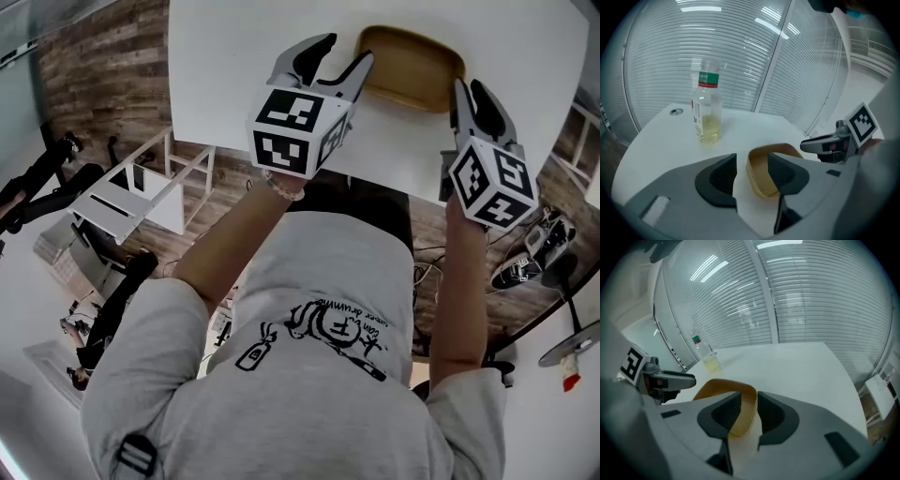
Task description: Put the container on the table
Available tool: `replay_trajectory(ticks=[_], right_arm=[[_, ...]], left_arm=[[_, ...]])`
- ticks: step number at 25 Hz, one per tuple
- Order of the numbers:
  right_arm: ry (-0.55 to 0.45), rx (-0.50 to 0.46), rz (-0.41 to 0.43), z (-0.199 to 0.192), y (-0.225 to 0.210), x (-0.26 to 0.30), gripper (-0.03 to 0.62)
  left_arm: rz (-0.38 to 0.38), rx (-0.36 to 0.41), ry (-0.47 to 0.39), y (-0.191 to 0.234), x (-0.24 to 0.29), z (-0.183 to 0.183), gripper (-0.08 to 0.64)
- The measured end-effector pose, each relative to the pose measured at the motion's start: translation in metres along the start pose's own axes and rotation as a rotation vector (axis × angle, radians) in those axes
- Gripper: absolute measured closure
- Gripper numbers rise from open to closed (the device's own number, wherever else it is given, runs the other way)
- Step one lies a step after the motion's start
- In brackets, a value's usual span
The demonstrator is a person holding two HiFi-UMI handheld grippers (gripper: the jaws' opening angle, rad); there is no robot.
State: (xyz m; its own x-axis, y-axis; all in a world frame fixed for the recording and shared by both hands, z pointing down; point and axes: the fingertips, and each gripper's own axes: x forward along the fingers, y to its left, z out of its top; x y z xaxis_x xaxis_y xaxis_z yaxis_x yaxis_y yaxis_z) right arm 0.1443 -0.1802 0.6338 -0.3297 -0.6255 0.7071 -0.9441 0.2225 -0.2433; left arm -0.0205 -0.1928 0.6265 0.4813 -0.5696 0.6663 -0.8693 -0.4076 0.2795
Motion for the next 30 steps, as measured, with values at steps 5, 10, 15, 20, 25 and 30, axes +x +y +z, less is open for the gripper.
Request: replay_trajectory(ticks=[5,10,15,20,25,30], right_arm=[[-0.056,-0.073,0.013,0.035,0.012,-0.022,0.512],[-0.121,-0.119,0.031,0.071,0.022,-0.049,0.512],[-0.176,-0.156,0.049,0.099,0.034,-0.076,0.514],[-0.236,-0.181,0.067,0.122,0.042,-0.106,0.518],[-0.283,-0.203,0.095,0.143,0.054,-0.134,0.525],[-0.344,-0.231,0.123,0.169,0.07,-0.164,0.529]], left_arm=[[-0.012,-0.004,-0.051,-0.005,-0.026,0.035,0.354],[-0.044,-0.004,-0.109,-0.019,-0.05,0.07,0.389],[-0.075,0.008,-0.169,-0.034,-0.076,0.098,0.428],[-0.136,0.035,-0.226,-0.06,-0.095,0.122,0.497],[-0.167,0.061,-0.289,-0.078,-0.118,0.152,0.528],[-0.19,0.072,-0.351,-0.091,-0.147,0.179,0.537]])
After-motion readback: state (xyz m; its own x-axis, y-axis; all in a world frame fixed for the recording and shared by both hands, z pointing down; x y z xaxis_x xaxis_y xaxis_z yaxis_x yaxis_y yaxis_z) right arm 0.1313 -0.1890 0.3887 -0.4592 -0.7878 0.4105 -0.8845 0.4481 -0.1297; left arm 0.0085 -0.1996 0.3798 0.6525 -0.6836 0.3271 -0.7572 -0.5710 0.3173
